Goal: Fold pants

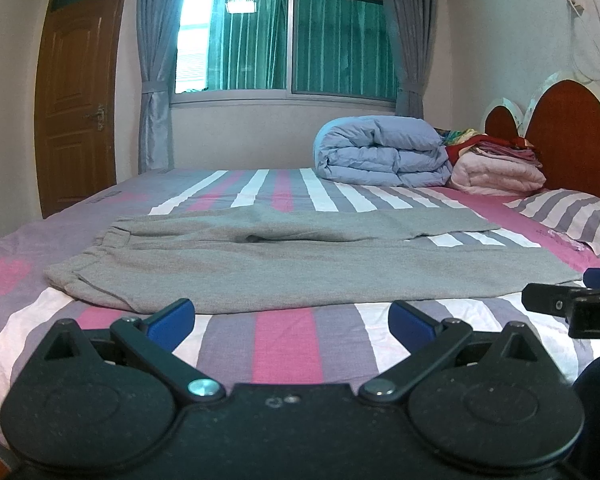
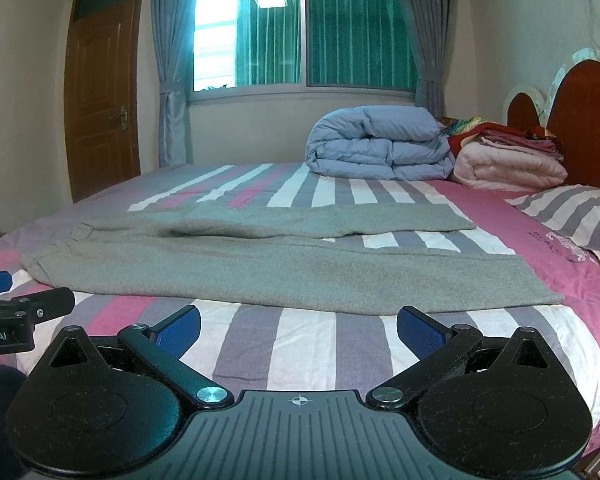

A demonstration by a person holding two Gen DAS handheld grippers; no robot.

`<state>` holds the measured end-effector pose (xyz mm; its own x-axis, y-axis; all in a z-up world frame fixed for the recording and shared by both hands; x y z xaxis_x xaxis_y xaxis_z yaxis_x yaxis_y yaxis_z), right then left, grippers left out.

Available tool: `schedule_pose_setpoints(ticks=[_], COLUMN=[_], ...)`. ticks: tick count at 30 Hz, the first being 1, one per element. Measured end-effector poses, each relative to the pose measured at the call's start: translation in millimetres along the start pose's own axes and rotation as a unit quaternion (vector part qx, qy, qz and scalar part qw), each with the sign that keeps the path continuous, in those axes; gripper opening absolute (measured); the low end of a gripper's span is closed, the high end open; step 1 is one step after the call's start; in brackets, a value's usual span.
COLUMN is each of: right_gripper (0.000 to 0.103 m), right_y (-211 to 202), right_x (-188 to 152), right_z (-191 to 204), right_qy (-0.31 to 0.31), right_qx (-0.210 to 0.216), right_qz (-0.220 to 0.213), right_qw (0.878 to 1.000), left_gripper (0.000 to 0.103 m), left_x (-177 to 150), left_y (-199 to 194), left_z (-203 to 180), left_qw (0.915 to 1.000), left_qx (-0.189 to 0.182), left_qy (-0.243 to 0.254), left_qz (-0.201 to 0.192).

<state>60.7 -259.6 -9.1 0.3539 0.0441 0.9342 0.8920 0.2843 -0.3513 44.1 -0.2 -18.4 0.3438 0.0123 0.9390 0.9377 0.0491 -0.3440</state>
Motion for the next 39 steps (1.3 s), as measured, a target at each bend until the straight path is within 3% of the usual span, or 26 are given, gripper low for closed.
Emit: schedule_pose_setpoints(ticks=[10,14,18,20,23,26,30,32,33,35,37,39], right_gripper=[0.103,0.103,0.103,0.103,0.103,0.103,0.103,0.103,0.103,0.103,0.103,0.103], right_y=[3,6,25,45,72,107,175,229,256,301,345,387], right_x=[-2,2,34,61,102,144,184,194,197,202,204,204], right_z=[0,-3,-12,-15,-15,-8,10,21,28,42,54,66], right_qy=[0.002,0.014,0.013,-0.009,-0.043,-0.066,-0.065,-0.045,-0.047,-0.069,-0.08,-0.08], right_qx=[0.001,0.01,0.082,0.105,0.142,0.169,0.221,0.235,0.226,0.213,0.201,0.215], right_qz=[0.003,0.004,-0.01,-0.005,-0.031,-0.043,-0.042,0.019,0.046,0.046,0.061,0.08], right_qw=[1.0,1.0,0.996,0.994,0.988,0.982,0.972,0.971,0.972,0.973,0.974,0.97], left_gripper=[0.097,0.097,0.097,0.097,0.097,0.097,0.097,0.096,0.091,0.076,0.074,0.073], left_x=[0,7,30,45,66,87,106,112,115,117,119,119], left_y=[2,13,33,52,85,123,194,232,255,291,328,358], left_z=[3,14,56,90,142,193,246,264,274,288,304,319], left_qw=[1.0,0.9994,0.999,0.9981,0.9955,0.9945,0.9946,0.9939,0.9932,0.9915,0.9892,0.9871], left_qx=[0.002,0.007,0.042,0.06,0.09,0.091,0.04,0.032,0.034,0.03,0.022,0.01], left_qy=[0.003,-0.011,-0.003,0.0,-0.014,-0.031,-0.047,-0.028,-0.011,0.009,0.018,0.017], left_qz=[0.004,0.032,0.017,0.016,0.025,0.042,0.083,0.101,0.111,0.127,0.144,0.159])
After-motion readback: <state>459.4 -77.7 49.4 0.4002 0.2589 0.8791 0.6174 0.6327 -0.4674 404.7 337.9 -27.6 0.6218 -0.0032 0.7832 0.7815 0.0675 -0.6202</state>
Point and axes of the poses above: each gripper's, at about its wrist camera, not at the fingertips, and y roughly the way its jaws point, z to its left, x to its top, the point moved 3 cm from there along y, roughly the way its jaws point, and after that the axes turned 1 degree about x, right-handed, at the moved point
